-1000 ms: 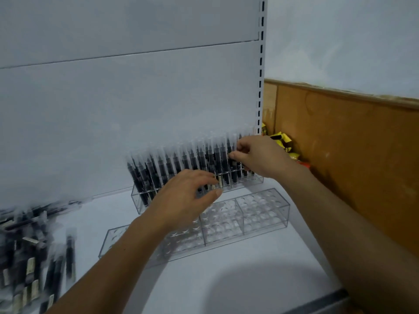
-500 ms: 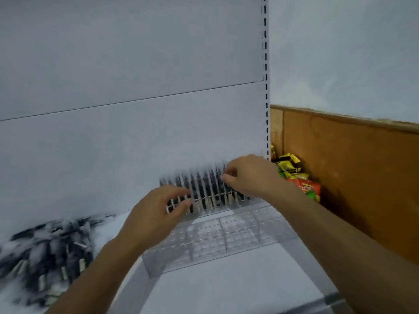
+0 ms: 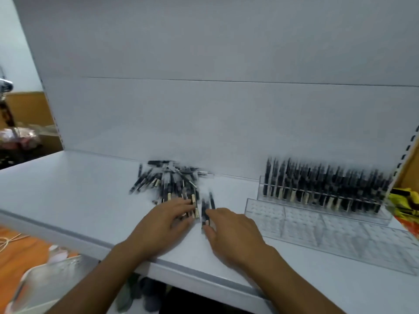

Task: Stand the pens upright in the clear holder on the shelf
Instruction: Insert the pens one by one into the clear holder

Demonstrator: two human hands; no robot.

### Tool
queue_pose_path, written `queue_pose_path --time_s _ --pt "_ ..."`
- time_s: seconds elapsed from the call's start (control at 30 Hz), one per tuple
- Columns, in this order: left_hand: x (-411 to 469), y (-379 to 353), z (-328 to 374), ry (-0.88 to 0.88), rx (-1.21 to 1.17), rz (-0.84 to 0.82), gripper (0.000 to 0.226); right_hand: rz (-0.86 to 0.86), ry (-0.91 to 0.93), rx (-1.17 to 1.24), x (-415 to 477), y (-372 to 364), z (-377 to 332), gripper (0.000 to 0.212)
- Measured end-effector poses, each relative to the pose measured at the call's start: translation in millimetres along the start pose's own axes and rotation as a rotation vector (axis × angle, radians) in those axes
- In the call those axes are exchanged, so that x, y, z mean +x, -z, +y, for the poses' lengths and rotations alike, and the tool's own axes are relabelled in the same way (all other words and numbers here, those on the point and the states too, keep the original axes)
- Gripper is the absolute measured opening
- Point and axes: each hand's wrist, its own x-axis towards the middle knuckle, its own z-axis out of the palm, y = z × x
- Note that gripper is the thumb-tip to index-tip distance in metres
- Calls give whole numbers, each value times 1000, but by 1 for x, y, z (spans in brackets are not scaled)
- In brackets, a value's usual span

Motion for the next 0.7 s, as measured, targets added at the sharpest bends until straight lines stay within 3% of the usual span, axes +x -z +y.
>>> queue_pose_path --time_s 0.43,0.57,0.7 --pt "-1 -2 8 -88 19 103 41 139 -8 -77 -37 -8 6 32" --pt "-4 -10 26 -155 21 -14 35 200 -71 -12 -51 -7 11 26" --pt "-12 -11 29 -159 46 -7 39 223 -154 83 -54 -4 11 16"
